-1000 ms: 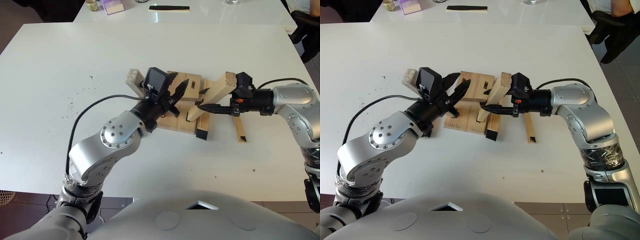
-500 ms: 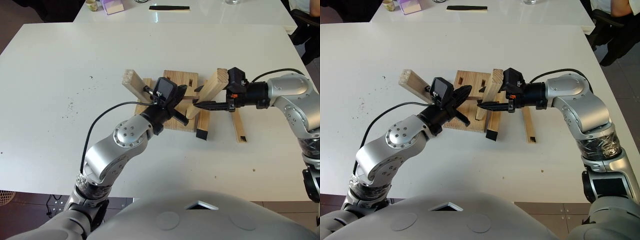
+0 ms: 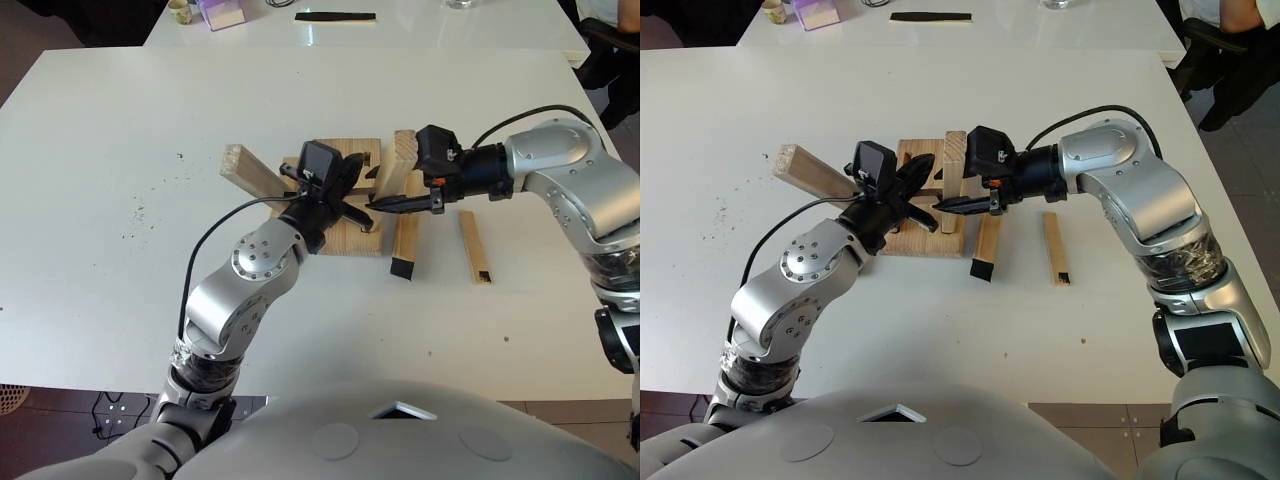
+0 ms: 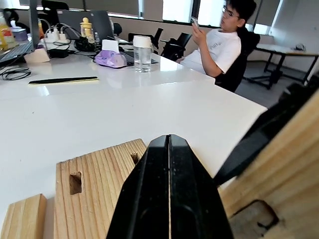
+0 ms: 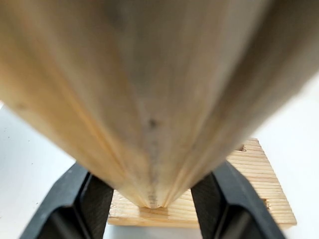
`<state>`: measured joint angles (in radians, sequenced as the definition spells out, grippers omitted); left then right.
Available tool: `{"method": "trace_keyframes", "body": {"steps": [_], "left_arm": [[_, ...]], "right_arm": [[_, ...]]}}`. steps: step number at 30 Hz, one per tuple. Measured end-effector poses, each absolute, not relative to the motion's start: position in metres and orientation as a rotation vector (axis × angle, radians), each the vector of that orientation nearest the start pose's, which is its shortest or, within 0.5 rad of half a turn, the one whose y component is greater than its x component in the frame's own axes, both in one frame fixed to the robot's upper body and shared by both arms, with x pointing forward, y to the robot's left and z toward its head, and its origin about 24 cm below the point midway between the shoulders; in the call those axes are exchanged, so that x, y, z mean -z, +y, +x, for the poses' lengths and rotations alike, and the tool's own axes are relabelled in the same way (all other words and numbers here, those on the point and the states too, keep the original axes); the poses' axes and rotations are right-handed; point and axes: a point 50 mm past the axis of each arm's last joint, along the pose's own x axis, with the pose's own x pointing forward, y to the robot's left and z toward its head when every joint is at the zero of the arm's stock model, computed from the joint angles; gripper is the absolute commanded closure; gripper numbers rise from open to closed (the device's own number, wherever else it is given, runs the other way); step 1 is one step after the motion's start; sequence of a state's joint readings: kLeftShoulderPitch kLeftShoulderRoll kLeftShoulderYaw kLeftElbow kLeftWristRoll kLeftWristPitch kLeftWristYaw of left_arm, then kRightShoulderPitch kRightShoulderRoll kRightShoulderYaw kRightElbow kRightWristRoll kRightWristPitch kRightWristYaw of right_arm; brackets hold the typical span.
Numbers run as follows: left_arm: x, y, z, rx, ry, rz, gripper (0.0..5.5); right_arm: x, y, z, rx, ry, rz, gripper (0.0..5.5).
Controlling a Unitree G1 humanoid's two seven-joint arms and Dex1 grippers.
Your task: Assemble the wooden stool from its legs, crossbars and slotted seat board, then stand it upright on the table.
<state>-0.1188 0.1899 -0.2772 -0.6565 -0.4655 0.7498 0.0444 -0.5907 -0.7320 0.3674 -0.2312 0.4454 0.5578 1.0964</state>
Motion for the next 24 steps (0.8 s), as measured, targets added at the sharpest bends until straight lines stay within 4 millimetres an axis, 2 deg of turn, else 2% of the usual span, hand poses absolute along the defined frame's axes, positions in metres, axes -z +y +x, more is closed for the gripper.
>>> {"method": "trace_keyframes", "body": {"steps": [2,3,5,6,7,8,10,13,14,15,16,17,19,20,21,22,23,24], "left_arm": [[-0.14,0.084,0.229,0.513,0.068,-0.184,5.5],[-0.15,0.088,0.232,0.496,0.023,-0.217,5.5],[-0.193,0.1,0.238,0.462,-0.181,-0.287,5.5],[-0.201,0.102,0.238,0.462,-0.222,-0.296,5.5],[-0.23,0.11,0.236,0.472,-0.345,-0.349,5.5],[-0.248,0.117,0.233,0.469,-0.429,-0.376,5.5],[-0.284,0.141,0.226,0.431,-0.587,-0.405,5.5],[-0.305,0.184,0.222,0.299,-0.66,-0.366,5.5],[-0.31,0.208,0.221,0.208,-0.658,-0.326,5.5],[-0.308,0.231,0.218,0.124,-0.624,-0.276,5.5],[-0.3,0.244,0.215,0.072,-0.576,-0.232,5.5],[-0.284,0.252,0.214,0.051,-0.49,-0.194,5.5],[-0.253,0.253,0.214,0.088,-0.33,-0.161,5.5],[-0.23,0.247,0.216,0.141,-0.224,-0.159,5.5],[-0.201,0.231,0.218,0.24,-0.107,-0.203,5.5],[-0.187,0.217,0.219,0.308,-0.053,-0.241,5.5],[-0.173,0.194,0.221,0.407,-0.004,-0.298,5.5],[-0.166,0.178,0.221,0.464,0.021,-0.331,5.5]], "right_arm": [[-0.162,-0.119,0.272,-1.449,0.244,-0.45,3.47],[-0.161,-0.118,0.273,-1.439,0.241,-0.447,3.47],[-0.157,-0.119,0.272,-1.426,0.242,-0.437,3.47],[-0.156,-0.119,0.272,-1.424,0.242,-0.435,3.47],[-0.155,-0.119,0.27,-1.411,0.238,-0.428,3.47],[-0.154,-0.12,0.269,-1.404,0.237,-0.42,3.47],[-0.153,-0.122,0.267,-1.39,0.229,-0.408,3.47],[-0.152,-0.124,0.264,-1.378,0.227,-0.389,3.47],[-0.151,-0.126,0.262,-1.37,0.232,-0.38,3.47],[-0.151,-0.129,0.261,-1.365,0.234,-0.38,3.47],[-0.151,-0.131,0.261,-1.359,0.238,-0.382,3.47],[-0.152,-0.135,0.261,-1.354,0.243,-0.388,3.47],[-0.153,-0.137,0.263,-1.355,0.249,-0.39,3.47],[-0.153,-0.137,0.264,-1.36,0.255,-0.389,3.47],[-0.154,-0.137,0.266,-1.369,0.26,-0.393,3.47],[-0.155,-0.137,0.267,-1.376,0.258,-0.396,3.47],[-0.157,-0.137,0.27,-1.389,0.255,-0.399,3.47],[-0.158,-0.137,0.271,-1.399,0.256,-0.402,3.47]]}}
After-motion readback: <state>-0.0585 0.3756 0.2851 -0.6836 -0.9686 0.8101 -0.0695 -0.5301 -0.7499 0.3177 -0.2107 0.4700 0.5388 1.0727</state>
